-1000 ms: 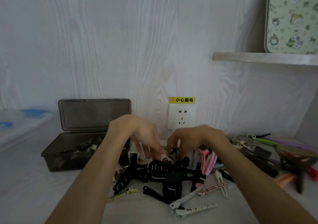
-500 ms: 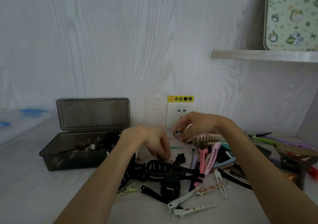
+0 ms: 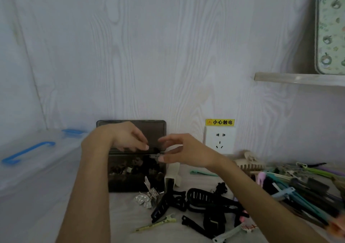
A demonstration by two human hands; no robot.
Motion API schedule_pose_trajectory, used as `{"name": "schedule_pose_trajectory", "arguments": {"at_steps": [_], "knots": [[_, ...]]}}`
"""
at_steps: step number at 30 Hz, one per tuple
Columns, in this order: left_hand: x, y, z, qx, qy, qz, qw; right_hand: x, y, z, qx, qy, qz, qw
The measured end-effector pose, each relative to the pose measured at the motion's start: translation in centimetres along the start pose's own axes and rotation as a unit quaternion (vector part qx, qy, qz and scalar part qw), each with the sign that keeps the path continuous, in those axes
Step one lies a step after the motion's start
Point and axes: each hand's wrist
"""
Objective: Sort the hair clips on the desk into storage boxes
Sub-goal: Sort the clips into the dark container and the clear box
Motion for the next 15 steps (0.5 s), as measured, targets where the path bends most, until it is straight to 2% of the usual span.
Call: {"name": "schedule_pose_trajectory", "arguments": {"at_steps": [3, 6, 8, 11, 13, 15], "knots": [[-0.3, 0.6, -0.1, 0.025, 0.023, 0.014, 0.999, -0.6, 0.0, -0.8, -0.091, -0.007, -0.006, 0.996], [0.0, 3.2, 0.7, 0.017, 0.064, 0.094, 0.993, -3.2, 0.5, -3.7, -0.188, -0.04, 0.023, 0.981], [0.7, 5.9, 2.2, -0.002, 0.05, 0.16, 0.986, -4.9, 1.3, -5.7, -0.226, -0.089, 0.08, 0.967], [2.2, 9.1, 5.2, 0.039, -0.07, 0.212, 0.974, -6.4, 2.9, -7.3, -0.291, -0.195, 0.187, 0.918], [3.0, 10.3, 7.0, 0.092, -0.168, 0.174, 0.966, -6.6, 3.8, -7.1, -0.292, -0.224, 0.215, 0.904], [3.7, 11.0, 8.5, 0.118, -0.225, 0.114, 0.961, -6.6, 4.3, -6.7, -0.286, -0.226, 0.203, 0.909]]}}
Point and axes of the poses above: each hand's wrist, its own x-axis towards the middle knuckle, its own z-axis out of the palm, y = z × x, and after that the axes turned 6 degrees about -y, right-handed
